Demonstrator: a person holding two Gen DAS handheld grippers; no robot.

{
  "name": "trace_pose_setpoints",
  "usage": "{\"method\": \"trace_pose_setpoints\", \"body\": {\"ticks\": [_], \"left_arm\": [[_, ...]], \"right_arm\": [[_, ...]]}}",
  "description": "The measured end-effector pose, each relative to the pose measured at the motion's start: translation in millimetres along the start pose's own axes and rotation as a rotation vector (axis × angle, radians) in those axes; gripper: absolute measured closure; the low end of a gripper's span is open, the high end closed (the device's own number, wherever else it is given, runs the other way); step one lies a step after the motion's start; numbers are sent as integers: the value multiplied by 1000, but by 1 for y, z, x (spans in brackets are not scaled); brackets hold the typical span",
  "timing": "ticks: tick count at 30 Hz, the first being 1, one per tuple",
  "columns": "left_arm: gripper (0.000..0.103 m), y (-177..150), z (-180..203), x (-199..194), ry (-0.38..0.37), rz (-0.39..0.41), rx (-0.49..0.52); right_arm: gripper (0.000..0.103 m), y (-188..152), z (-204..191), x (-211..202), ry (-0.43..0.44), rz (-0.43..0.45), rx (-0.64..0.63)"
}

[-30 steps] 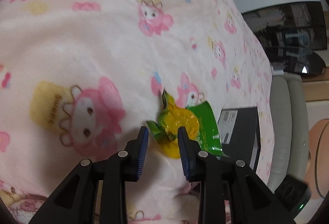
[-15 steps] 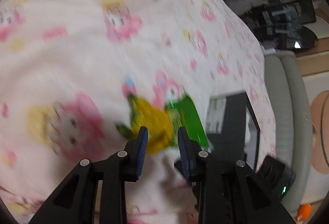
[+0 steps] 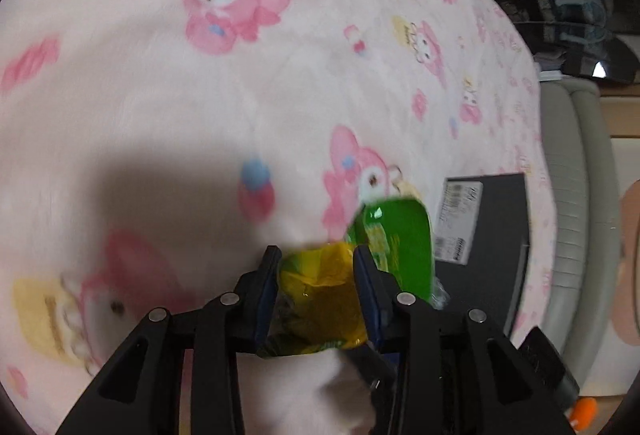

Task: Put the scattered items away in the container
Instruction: 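Lift the corn candy packet with the left gripper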

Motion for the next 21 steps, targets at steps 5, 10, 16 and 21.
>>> {"method": "trace_pose_setpoints", "body": {"ticks": [5, 10, 16, 21], "left_arm": [[69, -37, -6, -19, -96, -6, -21], [70, -37, -23, -34, -170, 59, -173], [70, -14, -33, -32, -66, 110, -227], [70, 14, -29, -27, -27, 135, -185]], "right_arm": [[72, 0, 2, -13, 5, 28, -3], [72, -2, 0, -17, 50, 29, 19], [60, -8, -5, 1, 136, -8, 57], [54, -5, -16, 18, 163, -21, 40]]}}
Point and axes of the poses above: each gripper's, at about its wrist camera, not at the fingertips, and x roughly the way its jaws point, z to its right, y to its top, the point moved 6 cm from there along x, roughly the way its jaws point, and after that the axes turned 11 degrees about y, right-handed, at the moved point
